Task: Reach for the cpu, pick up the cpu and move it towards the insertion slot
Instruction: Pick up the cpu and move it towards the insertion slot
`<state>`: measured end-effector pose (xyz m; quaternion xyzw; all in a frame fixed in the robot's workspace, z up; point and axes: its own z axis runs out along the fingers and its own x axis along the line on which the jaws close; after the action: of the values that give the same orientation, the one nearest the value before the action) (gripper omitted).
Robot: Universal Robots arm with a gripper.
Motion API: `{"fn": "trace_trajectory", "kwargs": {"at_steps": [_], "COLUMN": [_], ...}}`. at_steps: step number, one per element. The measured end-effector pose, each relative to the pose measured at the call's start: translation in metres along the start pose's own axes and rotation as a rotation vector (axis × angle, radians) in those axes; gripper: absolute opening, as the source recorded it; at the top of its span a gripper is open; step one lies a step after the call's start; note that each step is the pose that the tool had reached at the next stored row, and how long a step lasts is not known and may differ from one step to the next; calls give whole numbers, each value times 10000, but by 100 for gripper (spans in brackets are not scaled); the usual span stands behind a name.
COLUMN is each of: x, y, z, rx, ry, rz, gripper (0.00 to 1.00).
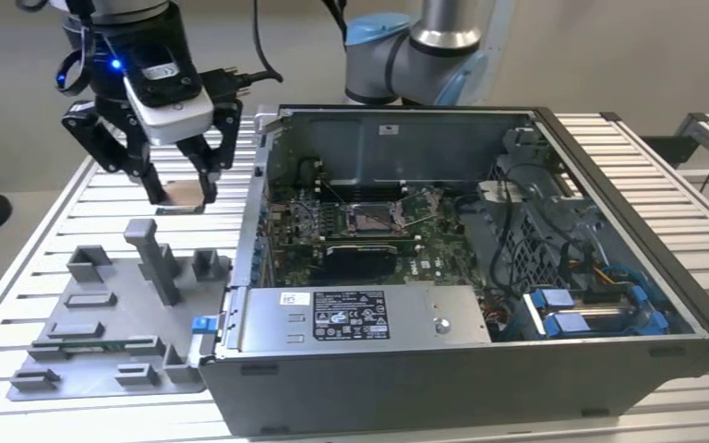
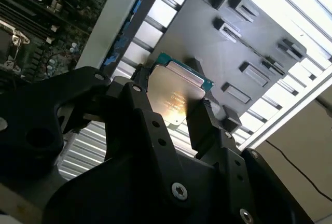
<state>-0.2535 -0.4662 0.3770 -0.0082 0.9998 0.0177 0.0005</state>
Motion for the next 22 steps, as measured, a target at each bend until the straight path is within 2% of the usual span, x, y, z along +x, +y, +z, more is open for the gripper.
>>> {"fn": "trace_trajectory", "kwargs": {"at_steps": [22], "x": [-979], "y": [-16], "z": [0], "rx": [1], "ry": [4], "rz": [0], "gripper": [0]}}
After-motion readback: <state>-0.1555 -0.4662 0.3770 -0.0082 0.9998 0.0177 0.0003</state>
